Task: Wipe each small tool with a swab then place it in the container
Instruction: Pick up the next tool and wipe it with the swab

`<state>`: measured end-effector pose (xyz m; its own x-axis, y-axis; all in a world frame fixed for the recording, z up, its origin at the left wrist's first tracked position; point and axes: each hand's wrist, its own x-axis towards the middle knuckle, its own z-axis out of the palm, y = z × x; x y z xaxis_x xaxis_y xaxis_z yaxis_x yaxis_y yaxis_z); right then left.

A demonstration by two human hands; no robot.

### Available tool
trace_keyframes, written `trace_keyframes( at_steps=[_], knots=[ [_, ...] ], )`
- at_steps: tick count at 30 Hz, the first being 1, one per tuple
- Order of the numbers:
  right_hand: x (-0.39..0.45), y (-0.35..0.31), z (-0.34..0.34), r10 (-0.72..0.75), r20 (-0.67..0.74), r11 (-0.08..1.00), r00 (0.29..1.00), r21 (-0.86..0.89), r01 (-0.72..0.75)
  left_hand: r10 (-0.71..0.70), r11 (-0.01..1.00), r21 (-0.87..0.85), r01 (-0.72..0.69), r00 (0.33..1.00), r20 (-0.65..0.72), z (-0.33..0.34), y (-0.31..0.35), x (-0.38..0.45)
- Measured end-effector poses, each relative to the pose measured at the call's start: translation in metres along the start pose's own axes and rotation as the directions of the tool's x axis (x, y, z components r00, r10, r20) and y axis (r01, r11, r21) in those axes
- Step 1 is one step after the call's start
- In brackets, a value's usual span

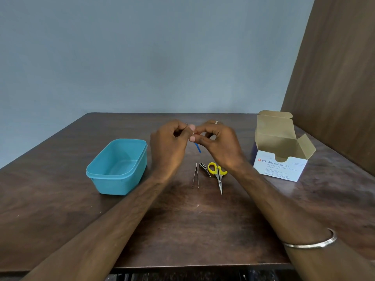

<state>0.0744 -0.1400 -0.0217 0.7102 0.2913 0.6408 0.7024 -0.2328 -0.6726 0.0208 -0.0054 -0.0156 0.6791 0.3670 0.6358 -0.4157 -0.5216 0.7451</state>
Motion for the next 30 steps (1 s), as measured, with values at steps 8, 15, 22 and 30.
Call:
trace_keyframes(
  at_steps=[8, 15, 22, 30],
  knots=[
    [-0.0015, -0.0038, 0.0017, -0.035, 0.002, 0.989, 0.999, -0.142, 0.035, -0.025, 0.998, -0.065, 0.023, 0.999, -0.033, 0.0008, 0.002, -0.001],
    [-0.0024, -0.0051, 0.0035, -0.011, 0.107, 0.995, 0.994, -0.095, 0.021, -0.041, 0.996, -0.085, 0.037, 0.998, -0.038, -0.0022, 0.0067, 0.0011],
    [-0.0012, -0.0036, 0.0034, 0.072, 0.195, 0.99, 0.978, 0.102, -0.093, -0.099, 0.98, -0.168, 0.11, 0.993, 0.071, -0.0047, 0.0008, 0.0066],
    [-0.0025, -0.0023, 0.0021, 0.046, 0.089, 0.998, 0.995, 0.045, -0.05, -0.186, 0.96, -0.206, 0.192, 0.981, 0.052, -0.0047, 0.0002, 0.0061]
  ],
)
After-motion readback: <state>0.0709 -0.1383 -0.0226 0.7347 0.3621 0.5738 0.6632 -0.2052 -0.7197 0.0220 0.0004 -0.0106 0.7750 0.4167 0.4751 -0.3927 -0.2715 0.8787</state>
